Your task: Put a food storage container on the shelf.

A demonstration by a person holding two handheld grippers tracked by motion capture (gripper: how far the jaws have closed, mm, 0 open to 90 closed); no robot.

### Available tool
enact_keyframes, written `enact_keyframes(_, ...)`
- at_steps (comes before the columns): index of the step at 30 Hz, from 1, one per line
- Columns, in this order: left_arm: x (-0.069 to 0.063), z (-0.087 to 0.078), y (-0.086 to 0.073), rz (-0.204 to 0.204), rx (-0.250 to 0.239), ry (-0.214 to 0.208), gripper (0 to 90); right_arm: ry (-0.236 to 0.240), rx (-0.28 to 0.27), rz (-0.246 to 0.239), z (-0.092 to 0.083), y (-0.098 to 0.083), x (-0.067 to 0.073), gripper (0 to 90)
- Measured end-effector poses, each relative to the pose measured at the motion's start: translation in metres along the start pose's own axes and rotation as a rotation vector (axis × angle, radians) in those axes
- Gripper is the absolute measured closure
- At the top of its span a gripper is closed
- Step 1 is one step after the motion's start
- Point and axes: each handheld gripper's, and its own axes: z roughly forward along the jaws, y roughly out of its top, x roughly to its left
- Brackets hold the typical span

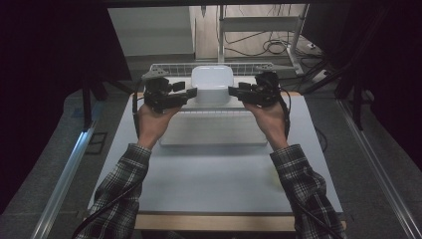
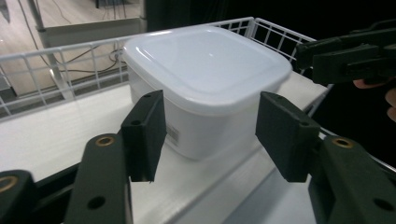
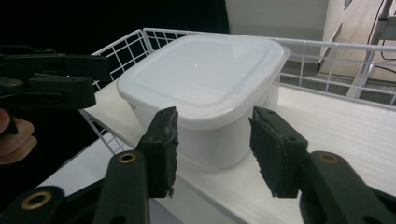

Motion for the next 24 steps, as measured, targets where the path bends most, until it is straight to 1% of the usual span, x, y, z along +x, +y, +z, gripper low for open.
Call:
enact_keyframes(5,-0.011,-0.007,-0.012,0.014,-0.001,-0.028,33.7,0.02,0.01,-0.012,-0.006,-0.012,0.002,42.0)
enact_keyframes(6,-0.011,-0.007,-0.012,0.014,-0.001,-0.028,32.6,0.023,0.013,-0.015,-0.007,-0.014,0.003,40.5)
enact_keyframes(7,-0.015,-0.009,-0.016,0.026,-0.001,-0.033,31.1,0.025,0.015,-0.02,-0.007,-0.017,0.004,39.3)
enact_keyframes(9,-0.018,-0.011,-0.019,0.032,-0.002,-0.034,29.8,0.027,0.017,-0.024,-0.008,-0.019,0.005,38.2)
enact_keyframes(10,-0.019,-0.012,-0.021,0.036,0.002,-0.041,27.1,0.029,0.023,-0.032,-0.009,-0.025,0.008,35.3)
enact_keyframes(12,-0.023,-0.014,-0.027,0.04,0.022,-0.069,24.4,0.034,0.023,-0.044,-0.01,-0.03,0.01,33.1)
enact_keyframes(13,-0.023,-0.014,-0.027,0.04,0.022,-0.069,22.0,0.036,0.026,-0.047,-0.011,-0.032,0.012,31.6)
enact_keyframes(14,-0.025,-0.015,-0.03,0.041,0.031,-0.078,20.3,0.038,0.029,-0.054,-0.011,-0.035,0.013,29.8)
enact_keyframes(15,-0.028,-0.016,-0.035,0.049,0.043,-0.081,19.2,0.04,0.032,-0.062,-0.012,-0.038,0.015,28.6)
enact_keyframes(17,-0.031,-0.018,-0.04,0.05,0.054,-0.087,16.2,0.041,0.038,-0.077,-0.014,-0.044,0.019,26.8)
enact_keyframes(18,-0.031,-0.018,-0.04,0.05,0.054,-0.087,15.1,0.044,0.041,-0.081,-0.015,-0.047,0.02,25.8)
enact_keyframes(20,-0.034,-0.02,-0.046,0.051,0.061,-0.093,14.5,0.048,0.044,-0.084,-0.016,-0.05,0.021,25.0)
enact_keyframes(21,-0.037,-0.022,-0.052,0.052,0.072,-0.092,13.0,0.054,0.048,-0.085,-0.018,-0.056,0.023,23.5)
enact_keyframes(22,-0.037,-0.022,-0.052,0.052,0.072,-0.092,12.4,0.057,0.05,-0.087,-0.019,-0.059,0.024,22.6)
enact_keyframes(23,-0.04,-0.025,-0.058,0.055,0.083,-0.095,11.9,0.059,0.052,-0.086,-0.02,-0.062,0.024,21.6)
enact_keyframes(24,-0.04,-0.025,-0.058,0.055,0.083,-0.095,11.3,0.063,0.052,-0.087,-0.021,-0.065,0.024,21.0)
